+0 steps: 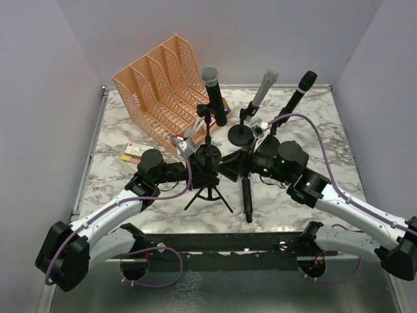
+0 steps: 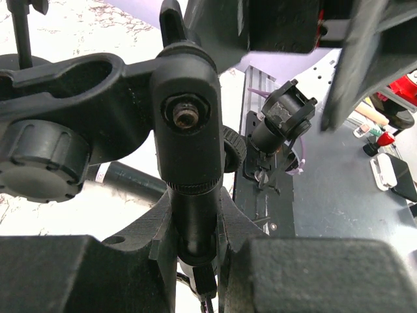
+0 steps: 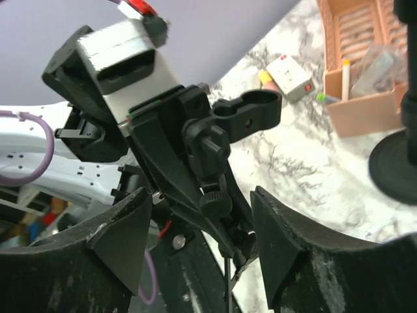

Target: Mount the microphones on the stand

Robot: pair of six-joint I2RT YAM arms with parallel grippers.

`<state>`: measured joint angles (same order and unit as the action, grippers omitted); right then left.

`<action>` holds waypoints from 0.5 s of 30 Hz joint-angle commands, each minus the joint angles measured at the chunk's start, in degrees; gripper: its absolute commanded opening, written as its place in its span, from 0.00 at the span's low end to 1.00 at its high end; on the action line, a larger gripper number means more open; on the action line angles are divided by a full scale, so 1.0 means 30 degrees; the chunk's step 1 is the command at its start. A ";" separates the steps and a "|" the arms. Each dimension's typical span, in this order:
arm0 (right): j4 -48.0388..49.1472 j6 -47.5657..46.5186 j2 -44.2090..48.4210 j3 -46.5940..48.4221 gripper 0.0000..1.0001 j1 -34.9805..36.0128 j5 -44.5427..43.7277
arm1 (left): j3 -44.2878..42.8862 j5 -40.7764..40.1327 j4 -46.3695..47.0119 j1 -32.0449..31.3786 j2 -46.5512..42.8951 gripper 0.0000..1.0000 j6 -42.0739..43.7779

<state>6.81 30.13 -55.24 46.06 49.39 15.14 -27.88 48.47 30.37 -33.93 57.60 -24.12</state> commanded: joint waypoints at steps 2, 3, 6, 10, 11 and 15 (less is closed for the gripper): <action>-0.0597 0.2620 -0.1574 0.0523 0.62 -0.0195 0.0915 | -0.0931 0.0094 0.0716 -0.0056 -0.0124 0.00 0.0335; -0.0585 0.2713 -0.1779 0.0597 0.60 -0.0231 0.1076 | -0.0928 0.0114 0.0716 -0.0071 -0.0110 0.00 0.0335; -0.0406 0.2978 -0.2004 0.0515 0.52 -0.0292 0.1162 | -0.0903 0.0104 0.0716 -0.0056 -0.0114 0.00 0.0277; 0.0327 0.3111 -0.1596 -0.0050 0.29 -0.0371 0.1184 | -0.0931 0.0129 0.0716 -0.0056 -0.0165 0.00 0.0247; 0.0476 0.3056 -0.1507 -0.0177 0.26 -0.0373 0.1190 | -0.0932 0.0133 0.0716 -0.0056 -0.0170 0.00 0.0225; 0.1755 0.2355 -0.1164 -0.0925 0.21 -0.0351 0.1675 | -0.0958 0.0288 0.0716 -0.0056 -0.0194 0.00 0.0134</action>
<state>7.33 38.54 -60.47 45.45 48.62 17.82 -28.60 48.42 30.35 -33.93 57.63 -23.73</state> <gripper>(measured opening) 0.243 0.218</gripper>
